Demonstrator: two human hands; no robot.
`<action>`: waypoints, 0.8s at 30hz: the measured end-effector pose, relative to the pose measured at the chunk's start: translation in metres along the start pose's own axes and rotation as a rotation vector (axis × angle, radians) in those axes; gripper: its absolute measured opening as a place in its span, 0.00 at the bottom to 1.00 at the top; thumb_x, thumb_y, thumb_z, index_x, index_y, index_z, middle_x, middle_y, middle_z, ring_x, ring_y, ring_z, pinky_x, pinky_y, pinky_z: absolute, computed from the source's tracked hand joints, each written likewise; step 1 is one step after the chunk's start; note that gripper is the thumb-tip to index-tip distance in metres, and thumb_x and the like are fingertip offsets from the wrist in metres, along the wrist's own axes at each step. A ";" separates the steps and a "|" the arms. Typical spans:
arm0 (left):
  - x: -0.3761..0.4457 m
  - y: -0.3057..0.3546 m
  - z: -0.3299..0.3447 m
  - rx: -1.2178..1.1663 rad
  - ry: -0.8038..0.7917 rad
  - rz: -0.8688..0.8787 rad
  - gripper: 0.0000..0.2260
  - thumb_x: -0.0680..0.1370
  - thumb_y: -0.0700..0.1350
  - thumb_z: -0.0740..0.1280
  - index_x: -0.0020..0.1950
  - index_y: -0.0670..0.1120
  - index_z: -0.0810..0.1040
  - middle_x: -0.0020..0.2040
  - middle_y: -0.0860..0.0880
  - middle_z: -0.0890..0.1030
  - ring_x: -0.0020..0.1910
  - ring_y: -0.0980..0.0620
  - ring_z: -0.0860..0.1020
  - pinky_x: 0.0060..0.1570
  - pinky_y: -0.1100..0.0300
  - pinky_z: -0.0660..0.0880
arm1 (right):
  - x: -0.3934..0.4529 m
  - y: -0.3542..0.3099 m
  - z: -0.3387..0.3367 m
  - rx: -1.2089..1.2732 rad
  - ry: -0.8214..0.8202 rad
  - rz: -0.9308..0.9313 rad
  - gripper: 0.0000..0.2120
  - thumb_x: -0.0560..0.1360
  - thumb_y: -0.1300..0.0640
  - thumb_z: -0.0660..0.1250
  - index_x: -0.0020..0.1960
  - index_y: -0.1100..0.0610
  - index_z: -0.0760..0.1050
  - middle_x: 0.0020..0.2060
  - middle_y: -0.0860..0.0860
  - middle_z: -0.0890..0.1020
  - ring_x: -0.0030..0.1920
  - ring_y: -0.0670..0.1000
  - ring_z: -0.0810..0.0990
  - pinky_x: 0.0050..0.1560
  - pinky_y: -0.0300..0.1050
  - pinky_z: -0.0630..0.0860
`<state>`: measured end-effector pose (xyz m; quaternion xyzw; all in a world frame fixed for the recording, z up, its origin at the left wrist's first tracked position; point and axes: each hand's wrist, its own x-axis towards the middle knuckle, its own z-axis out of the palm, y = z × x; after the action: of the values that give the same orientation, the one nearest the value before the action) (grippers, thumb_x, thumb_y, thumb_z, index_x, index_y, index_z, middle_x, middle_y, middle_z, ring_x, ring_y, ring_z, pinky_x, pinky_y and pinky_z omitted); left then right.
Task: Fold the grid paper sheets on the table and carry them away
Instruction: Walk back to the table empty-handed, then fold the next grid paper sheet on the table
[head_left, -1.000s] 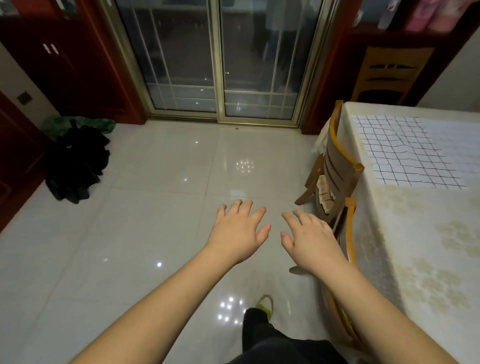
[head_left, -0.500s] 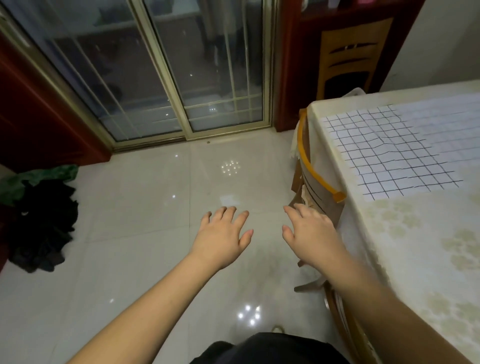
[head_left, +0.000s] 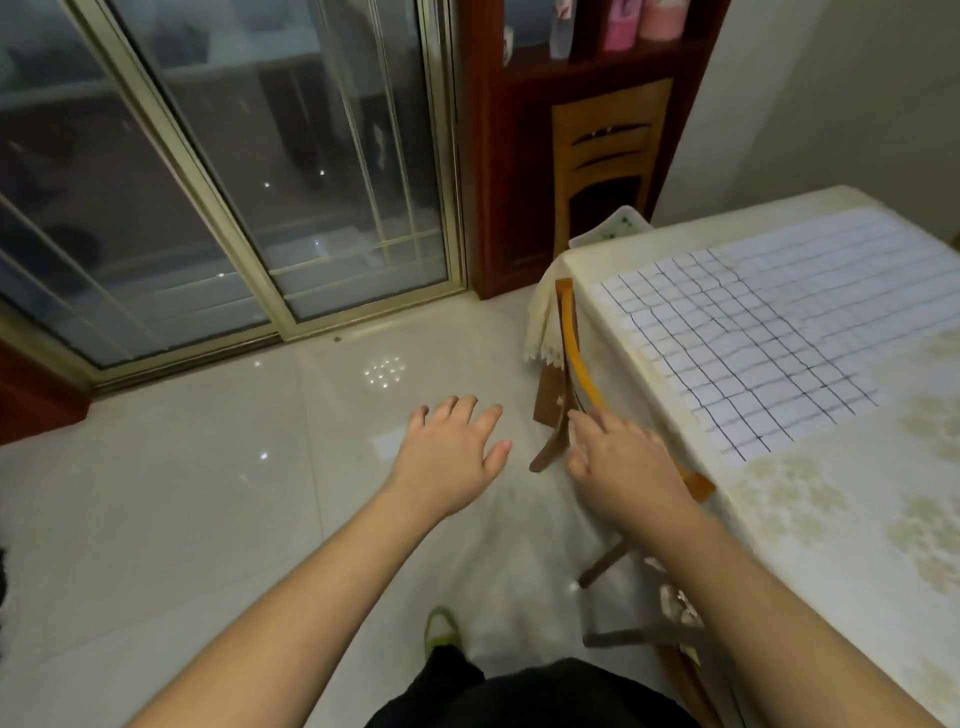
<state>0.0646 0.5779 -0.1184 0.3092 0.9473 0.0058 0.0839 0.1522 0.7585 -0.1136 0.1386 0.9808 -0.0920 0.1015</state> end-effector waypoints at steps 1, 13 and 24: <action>0.008 -0.007 -0.003 -0.012 -0.003 0.016 0.25 0.82 0.60 0.49 0.77 0.54 0.59 0.76 0.48 0.63 0.75 0.48 0.60 0.72 0.46 0.57 | 0.008 -0.006 -0.004 -0.002 0.010 0.013 0.25 0.81 0.45 0.52 0.77 0.48 0.58 0.75 0.50 0.64 0.73 0.54 0.62 0.71 0.51 0.59; 0.108 -0.083 -0.036 -0.051 0.008 0.214 0.24 0.82 0.60 0.49 0.76 0.54 0.62 0.75 0.50 0.66 0.74 0.49 0.62 0.71 0.48 0.60 | 0.090 -0.047 -0.036 -0.053 0.028 0.198 0.21 0.81 0.44 0.52 0.73 0.45 0.64 0.72 0.49 0.67 0.70 0.54 0.66 0.67 0.50 0.63; 0.245 -0.024 -0.050 0.011 0.020 0.418 0.22 0.82 0.60 0.52 0.73 0.54 0.67 0.71 0.51 0.71 0.70 0.50 0.67 0.68 0.50 0.63 | 0.147 0.023 -0.053 0.061 0.091 0.390 0.22 0.81 0.46 0.52 0.74 0.50 0.63 0.71 0.50 0.68 0.70 0.54 0.66 0.68 0.50 0.62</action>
<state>-0.1522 0.7041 -0.1091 0.4992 0.8634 0.0208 0.0700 0.0116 0.8285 -0.0993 0.3331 0.9357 -0.0939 0.0690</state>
